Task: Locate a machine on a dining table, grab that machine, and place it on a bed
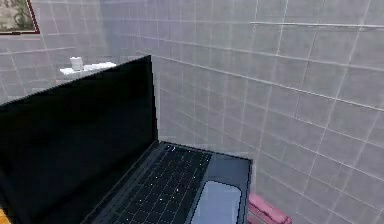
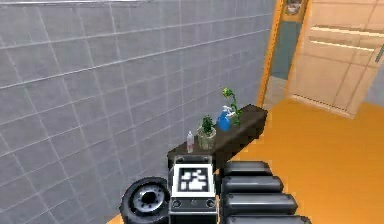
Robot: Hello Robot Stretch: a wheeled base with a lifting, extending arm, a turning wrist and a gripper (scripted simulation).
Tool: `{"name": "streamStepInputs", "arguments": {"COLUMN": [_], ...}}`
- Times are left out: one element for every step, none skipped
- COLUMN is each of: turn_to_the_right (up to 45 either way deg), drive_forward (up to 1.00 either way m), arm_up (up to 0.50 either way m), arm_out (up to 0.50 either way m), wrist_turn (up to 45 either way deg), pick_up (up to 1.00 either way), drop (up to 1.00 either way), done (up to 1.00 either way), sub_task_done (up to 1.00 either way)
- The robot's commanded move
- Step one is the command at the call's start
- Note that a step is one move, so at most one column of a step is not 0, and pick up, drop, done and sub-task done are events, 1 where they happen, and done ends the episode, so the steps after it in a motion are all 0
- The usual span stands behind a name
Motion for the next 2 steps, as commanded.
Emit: {"name": "streamStepInputs", "arguments": {"turn_to_the_right": [-33.0, 0.0], "drive_forward": [0.0, 0.6], "arm_up": [0.0, 0.0], "arm_out": [0.0, 0.0], "wrist_turn": [0.0, 0.0], "pick_up": [0.0, 0.0], "drop": [0.0, 0.0], "done": [0.0, 0.0], "sub_task_done": [0.0, 0.0]}}
